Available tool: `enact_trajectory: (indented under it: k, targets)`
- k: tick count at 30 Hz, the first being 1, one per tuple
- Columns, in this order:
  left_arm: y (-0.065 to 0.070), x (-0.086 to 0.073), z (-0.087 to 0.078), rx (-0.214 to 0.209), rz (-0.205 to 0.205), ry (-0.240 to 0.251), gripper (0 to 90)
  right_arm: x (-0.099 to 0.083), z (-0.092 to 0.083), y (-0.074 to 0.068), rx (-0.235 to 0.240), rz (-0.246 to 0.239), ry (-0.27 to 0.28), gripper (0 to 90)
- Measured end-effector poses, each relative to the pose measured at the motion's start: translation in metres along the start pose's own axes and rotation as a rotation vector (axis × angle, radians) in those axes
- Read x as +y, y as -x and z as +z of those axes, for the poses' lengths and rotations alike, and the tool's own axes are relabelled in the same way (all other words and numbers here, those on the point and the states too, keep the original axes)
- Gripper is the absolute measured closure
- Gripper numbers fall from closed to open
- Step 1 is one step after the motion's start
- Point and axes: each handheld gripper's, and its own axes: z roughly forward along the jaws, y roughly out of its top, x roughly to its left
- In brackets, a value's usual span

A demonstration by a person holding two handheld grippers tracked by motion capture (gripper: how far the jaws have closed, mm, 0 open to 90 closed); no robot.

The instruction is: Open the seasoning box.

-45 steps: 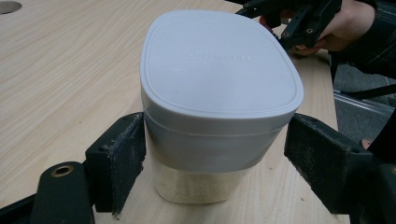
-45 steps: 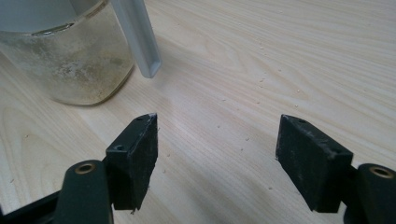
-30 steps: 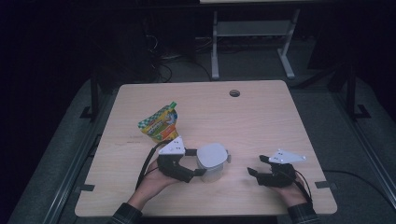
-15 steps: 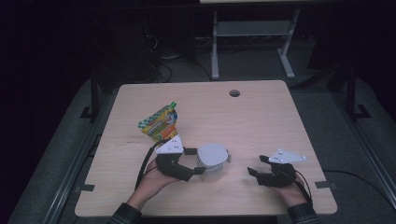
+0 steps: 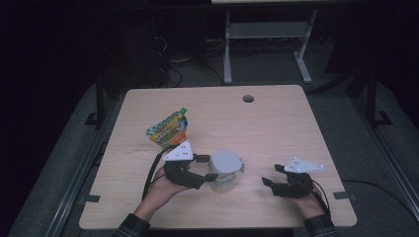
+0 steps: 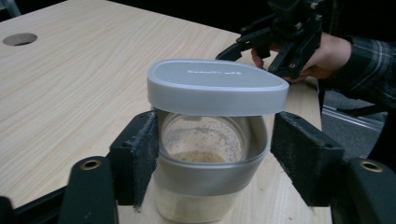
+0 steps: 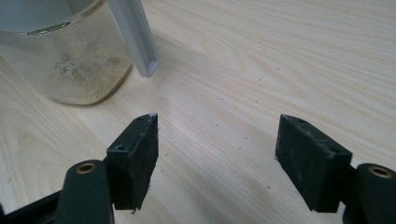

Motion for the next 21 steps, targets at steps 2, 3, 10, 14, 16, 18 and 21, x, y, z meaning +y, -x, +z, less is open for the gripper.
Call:
enact_trajectory:
  k: [2, 3, 10, 14, 16, 18, 21]
  targets:
    - [0.0005, 0.0004, 0.0004, 0.0, -0.001, 0.001, 34.9, -0.0001, 0.0001, 0.0002, 0.0, 0.0, 0.0, 29.6]
    - [0.0004, 0.0002, 0.001, -0.002, 0.0, 0.001, 36.1, -0.0001, 0.0001, 0.0002, 0.001, 0.001, 0.0, 29.6]
    - [-0.0002, 0.0002, 0.0007, -0.005, 0.006, -0.005, 46.0, -0.0003, 0.0004, 0.0005, 0.001, 0.0, 0.0, 29.6]
    - [-0.0002, 0.0003, 0.0006, -0.005, 0.011, -0.008, 55.3, -0.0003, 0.0004, 0.0006, 0.001, 0.0, 0.001, 29.6]
    - [-0.0007, 0.0004, 0.0013, -0.01, 0.007, -0.011, 63.9, -0.0003, 0.0004, 0.0007, 0.001, 0.0, 0.001, 29.6]
    - [-0.0012, 0.0006, 0.0014, -0.013, 0.008, -0.013, 69.9, -0.0003, 0.0004, 0.0007, 0.002, 0.0, 0.001, 29.6]
    - [-0.0016, 0.0022, 0.0015, -0.022, 0.004, -0.018, 79.9, -0.0004, 0.0005, 0.0007, 0.002, 0.0, 0.001, 29.6]
